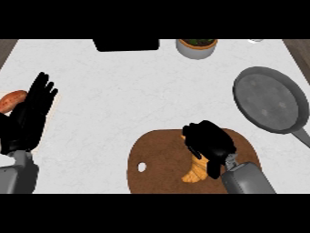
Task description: Pick the croissant from the cutting board and place it in the pan
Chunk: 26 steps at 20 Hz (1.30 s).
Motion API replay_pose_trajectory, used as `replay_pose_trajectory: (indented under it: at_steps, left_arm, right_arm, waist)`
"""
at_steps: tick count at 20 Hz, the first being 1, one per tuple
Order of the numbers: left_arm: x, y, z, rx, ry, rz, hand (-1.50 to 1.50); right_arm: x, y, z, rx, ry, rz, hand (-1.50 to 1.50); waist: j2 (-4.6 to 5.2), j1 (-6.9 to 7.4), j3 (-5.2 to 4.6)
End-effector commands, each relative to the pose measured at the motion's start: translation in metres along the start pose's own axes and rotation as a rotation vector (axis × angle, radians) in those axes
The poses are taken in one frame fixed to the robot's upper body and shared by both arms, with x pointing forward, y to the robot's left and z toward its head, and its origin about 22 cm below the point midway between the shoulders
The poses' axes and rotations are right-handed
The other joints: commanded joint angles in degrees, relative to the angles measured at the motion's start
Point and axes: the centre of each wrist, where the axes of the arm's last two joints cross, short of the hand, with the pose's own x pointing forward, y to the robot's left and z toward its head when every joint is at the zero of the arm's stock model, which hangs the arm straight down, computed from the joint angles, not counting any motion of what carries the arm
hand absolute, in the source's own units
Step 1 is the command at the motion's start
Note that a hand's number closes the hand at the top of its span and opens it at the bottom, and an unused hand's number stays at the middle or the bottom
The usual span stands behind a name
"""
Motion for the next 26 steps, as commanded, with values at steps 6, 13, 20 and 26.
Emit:
replay_pose_trajectory:
  at_steps: [6,13,20,26]
  left_arm:
    - [-0.011,0.006,0.006,0.006,0.003,-0.004,0.0]
    - [-0.019,-0.022,-0.002,-0.017,-0.006,-0.002,0.0]
    - [0.012,-0.004,-0.002,-0.045,-0.019,-0.001,0.0]
    - [-0.005,-0.008,0.002,-0.04,-0.01,0.003,0.0]
  right_arm:
    - [0.018,-0.056,0.093,-0.465,0.295,0.067,1.5]
    - [0.046,-0.112,0.157,-0.628,0.339,0.063,1.5]
    - [0.002,-0.145,0.161,-0.704,0.445,-0.034,1.5]
    - [-0.06,-0.136,0.176,-0.76,0.523,-0.13,1.5]
  waist:
    - [-0.12,-0.46,0.08]
    - [0.6,1.41,0.13]
    - [0.72,2.47,0.19]
    - [0.75,2.31,0.21]
